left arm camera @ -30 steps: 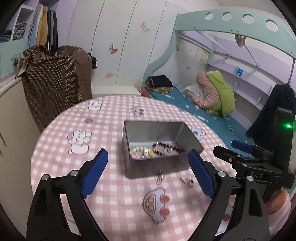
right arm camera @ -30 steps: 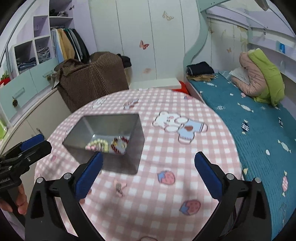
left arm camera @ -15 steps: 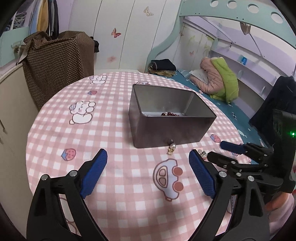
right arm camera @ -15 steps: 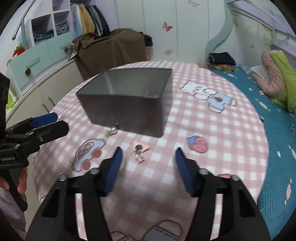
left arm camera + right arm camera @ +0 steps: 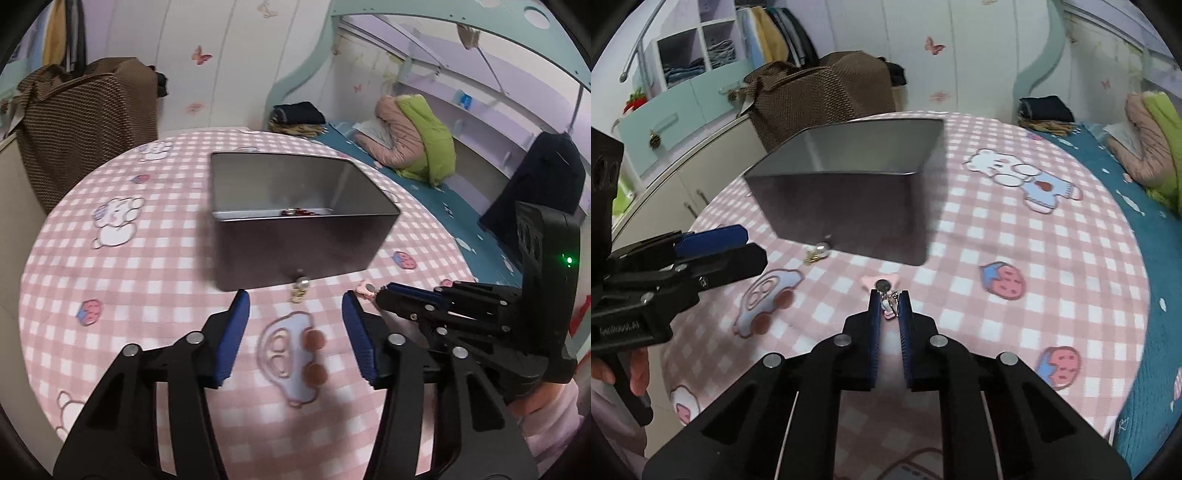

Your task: Organize jewelry

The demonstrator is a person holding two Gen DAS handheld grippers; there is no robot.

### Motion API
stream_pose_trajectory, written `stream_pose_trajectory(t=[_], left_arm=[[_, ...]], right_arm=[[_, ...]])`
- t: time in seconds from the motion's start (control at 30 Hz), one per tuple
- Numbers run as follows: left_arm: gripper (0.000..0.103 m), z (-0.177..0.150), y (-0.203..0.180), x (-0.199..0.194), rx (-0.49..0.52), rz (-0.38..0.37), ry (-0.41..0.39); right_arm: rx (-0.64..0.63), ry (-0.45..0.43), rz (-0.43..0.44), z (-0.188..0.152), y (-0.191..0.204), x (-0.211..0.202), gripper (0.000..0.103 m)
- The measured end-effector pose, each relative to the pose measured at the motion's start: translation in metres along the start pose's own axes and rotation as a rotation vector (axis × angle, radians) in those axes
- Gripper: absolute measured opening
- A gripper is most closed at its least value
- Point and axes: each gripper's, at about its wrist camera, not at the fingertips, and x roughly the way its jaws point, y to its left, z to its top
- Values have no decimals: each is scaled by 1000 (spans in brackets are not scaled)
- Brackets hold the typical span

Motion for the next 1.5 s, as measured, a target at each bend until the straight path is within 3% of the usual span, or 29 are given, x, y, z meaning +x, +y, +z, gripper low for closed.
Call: stream_pose_trajectory(t=[0.3,0.5,0.57,0.63,1.0,1.03,1.07,1.13,1.33,1.43,1.5], left_arm=[[43,11,-18,32,13,11,68],[19,16,-25,46,24,28,92],[4,16,-25,52,14,-6,135],[1,11,-27,59,37,36,155],[1,8,-19,38,18,29,95],[3,8,-17,37,19,42,91],[13,8,-15,37,17,57,95],[22,8,-14,37,5,68,101],[21,7,-17,51,41,105,118],[10,7,-19,54,50,90,125],[10,6,-21,54,67,85,124]], right_arm=[[82,-70,-50,6,-35,-22,10],[116,-93,-65,8,-48,-27,10],[122,-94,-66,7,-50,-27,10],[126,-95,-68,7,-53,-27,10],[122,-99,-72,9,-50,-31,10],[122,-99,-69,9,-49,-31,10],[122,-98,-64,9,-49,-31,10],[119,-98,-63,9,-48,-31,10],[119,-88,-59,9,-47,-28,10],[124,-84,-61,8,-48,-27,10],[128,-84,-62,8,-49,-27,10]])
